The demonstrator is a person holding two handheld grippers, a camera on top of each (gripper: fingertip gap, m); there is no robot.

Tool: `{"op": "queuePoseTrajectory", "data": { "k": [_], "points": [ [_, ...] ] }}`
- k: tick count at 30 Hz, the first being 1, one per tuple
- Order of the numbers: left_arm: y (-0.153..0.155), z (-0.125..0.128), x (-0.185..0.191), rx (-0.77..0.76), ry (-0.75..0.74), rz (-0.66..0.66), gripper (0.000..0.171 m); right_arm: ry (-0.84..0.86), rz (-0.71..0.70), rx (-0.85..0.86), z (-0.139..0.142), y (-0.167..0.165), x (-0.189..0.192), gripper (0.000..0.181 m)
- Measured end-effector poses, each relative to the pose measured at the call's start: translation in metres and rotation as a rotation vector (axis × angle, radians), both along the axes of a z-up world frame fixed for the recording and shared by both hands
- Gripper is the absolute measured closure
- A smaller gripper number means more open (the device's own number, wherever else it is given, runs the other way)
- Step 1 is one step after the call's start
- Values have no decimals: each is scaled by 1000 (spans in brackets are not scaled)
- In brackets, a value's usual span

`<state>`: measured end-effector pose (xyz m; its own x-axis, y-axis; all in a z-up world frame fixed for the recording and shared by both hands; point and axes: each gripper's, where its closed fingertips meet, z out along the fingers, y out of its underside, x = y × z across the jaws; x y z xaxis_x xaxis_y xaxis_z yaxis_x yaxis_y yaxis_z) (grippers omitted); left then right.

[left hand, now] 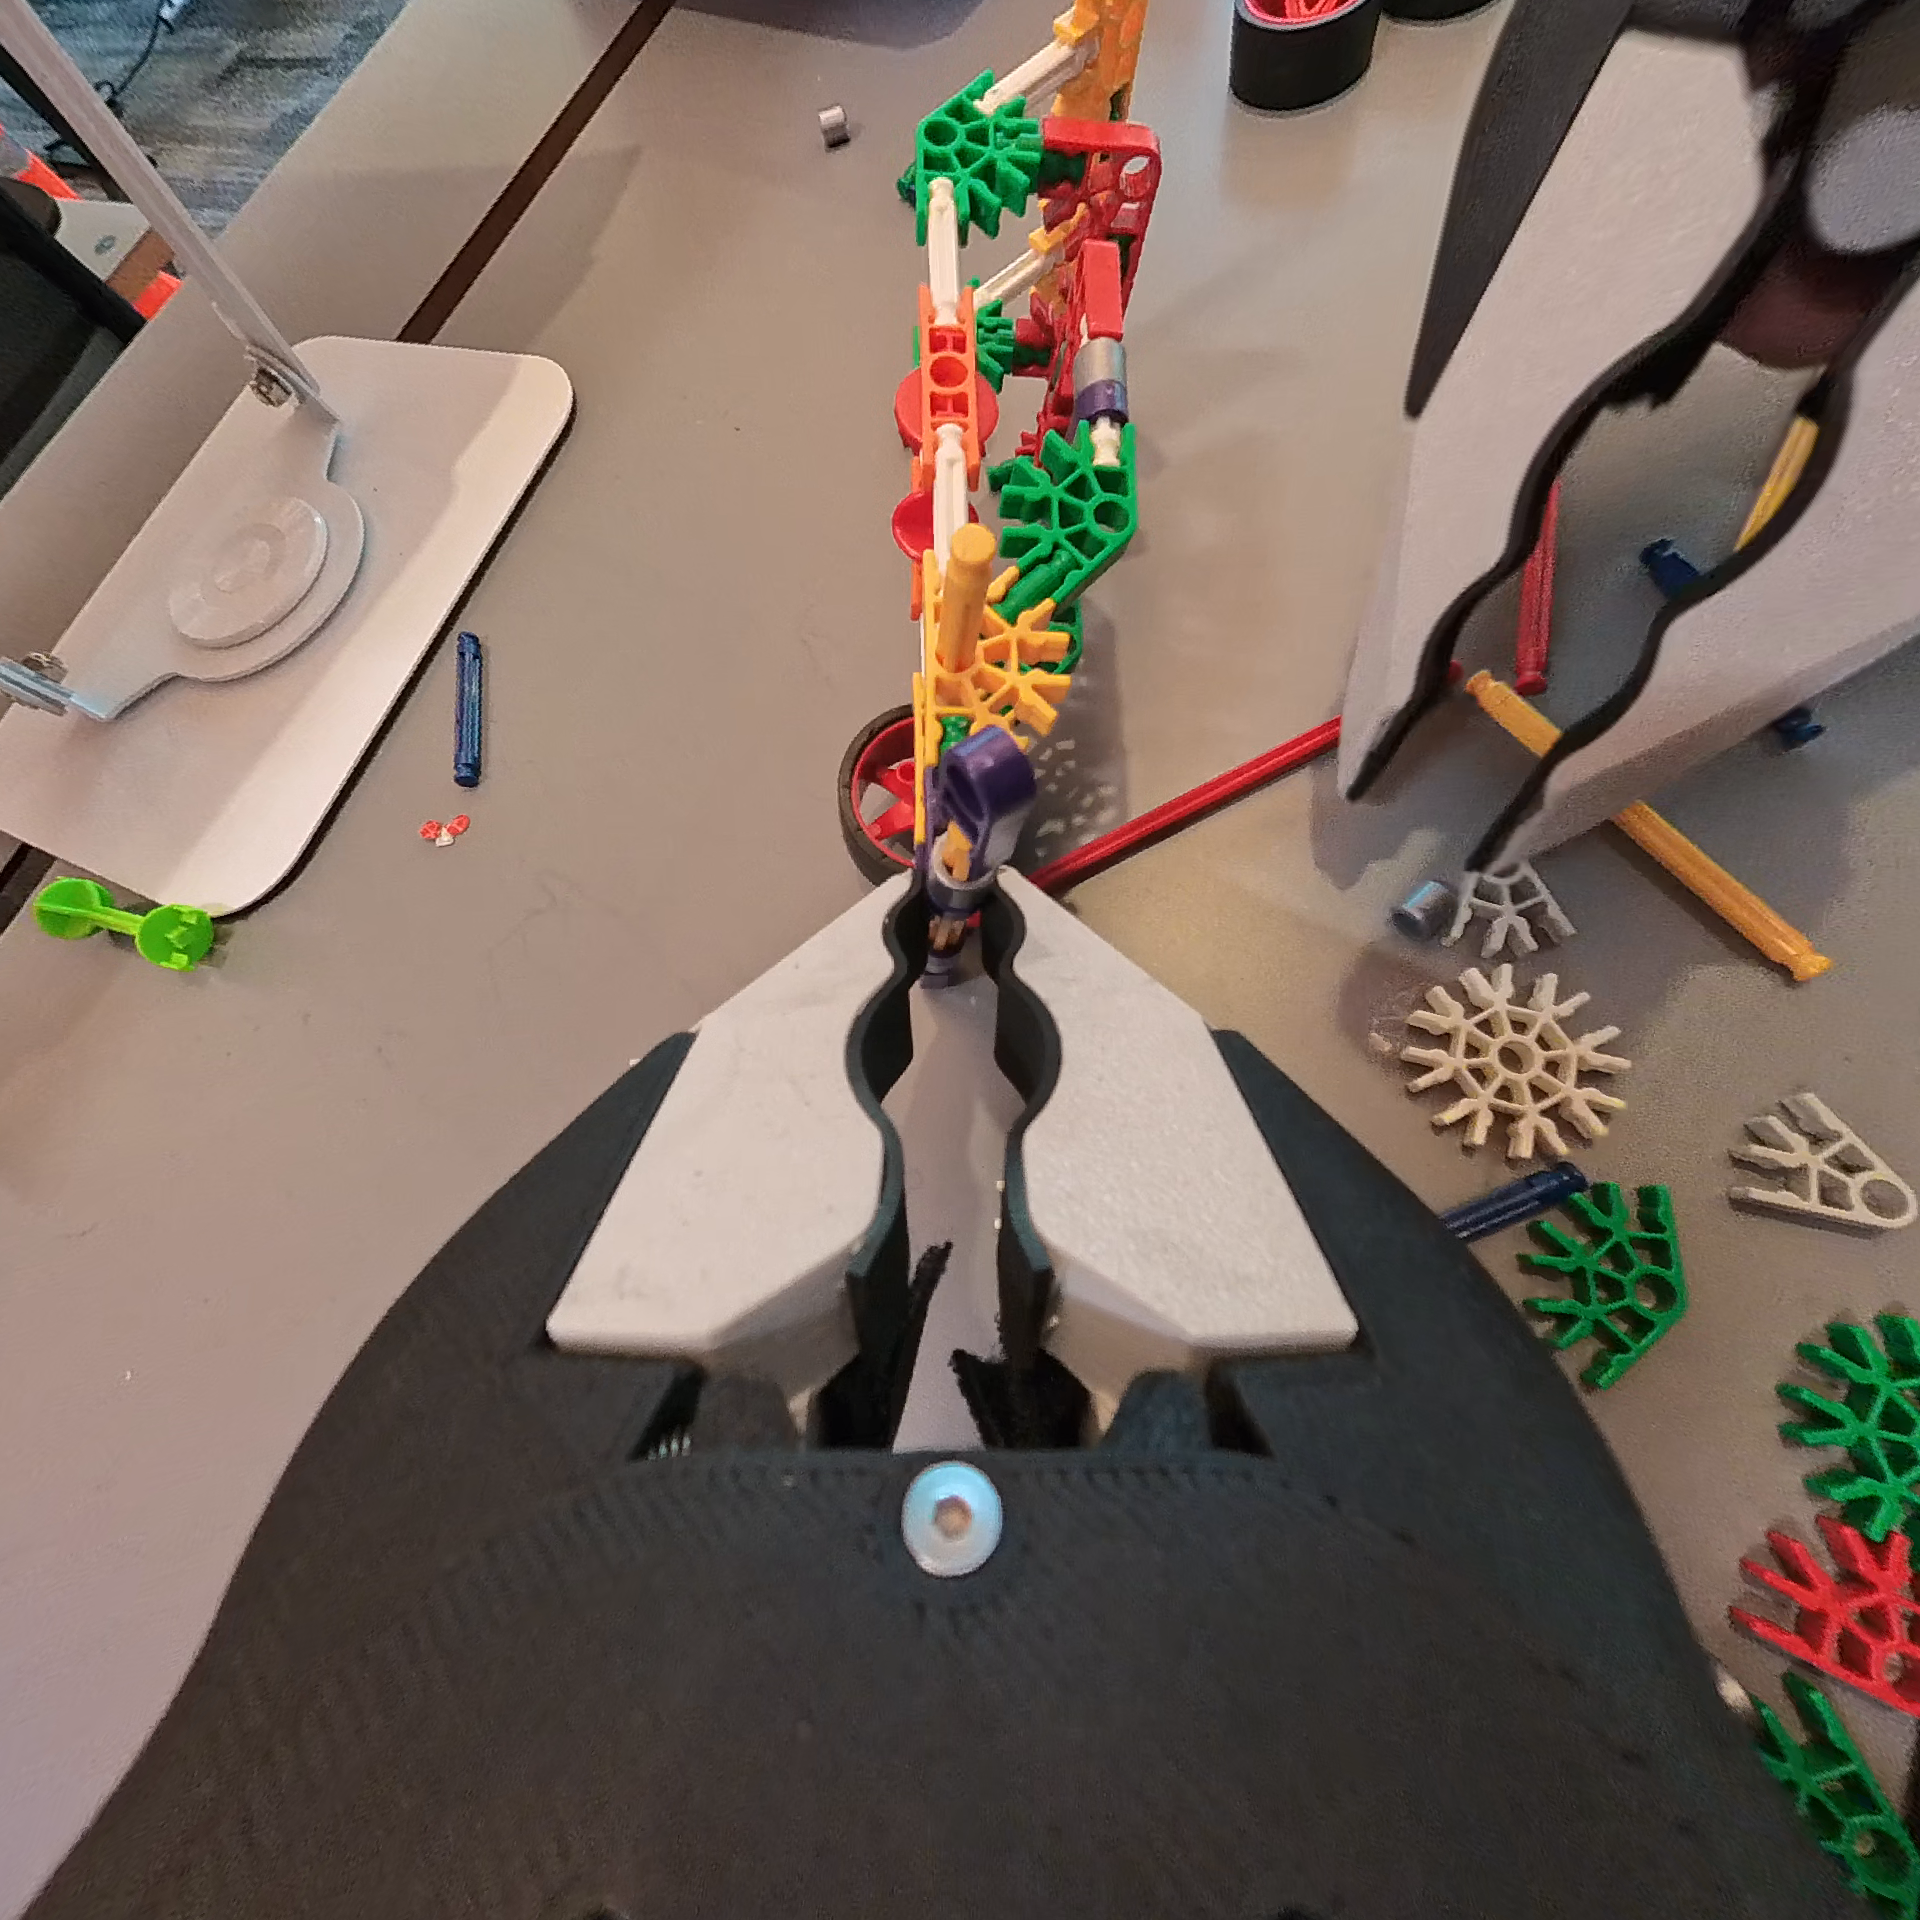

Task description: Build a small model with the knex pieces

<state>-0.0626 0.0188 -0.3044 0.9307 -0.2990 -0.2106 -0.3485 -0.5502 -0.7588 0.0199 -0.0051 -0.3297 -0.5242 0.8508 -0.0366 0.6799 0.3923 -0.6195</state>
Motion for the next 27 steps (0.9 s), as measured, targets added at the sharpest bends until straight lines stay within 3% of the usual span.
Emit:
{"op": "queuePoseTrajectory", "data": {
  "k": [5, 10, 16, 18, 21, 27],
  "points": [
    [0, 0, 0, 4, -3, -2, 166, -28, -50, -87, -12, -11, 0, 164],
    [0, 0, 0, 8, -10, -4, 166, -28, -88, -143, -11, -13, -3, 181],
    [0, 0, 1, 14, -20, -7, 165, -9, -97, -149, -4, -6, -4, 181],
    [1, 0, 0, 17, -25, -5, 165, 1, -105, -135, -2, -5, -7, 169],
    [1, -1, 0, 22, -31, -5, 165, 26, -92, -119, -1, -12, -15, 165],
    [1, -1, -1, 21, -35, -8, 165, 64, 28, -66, -12, -21, -30, 161]
  ]
}}
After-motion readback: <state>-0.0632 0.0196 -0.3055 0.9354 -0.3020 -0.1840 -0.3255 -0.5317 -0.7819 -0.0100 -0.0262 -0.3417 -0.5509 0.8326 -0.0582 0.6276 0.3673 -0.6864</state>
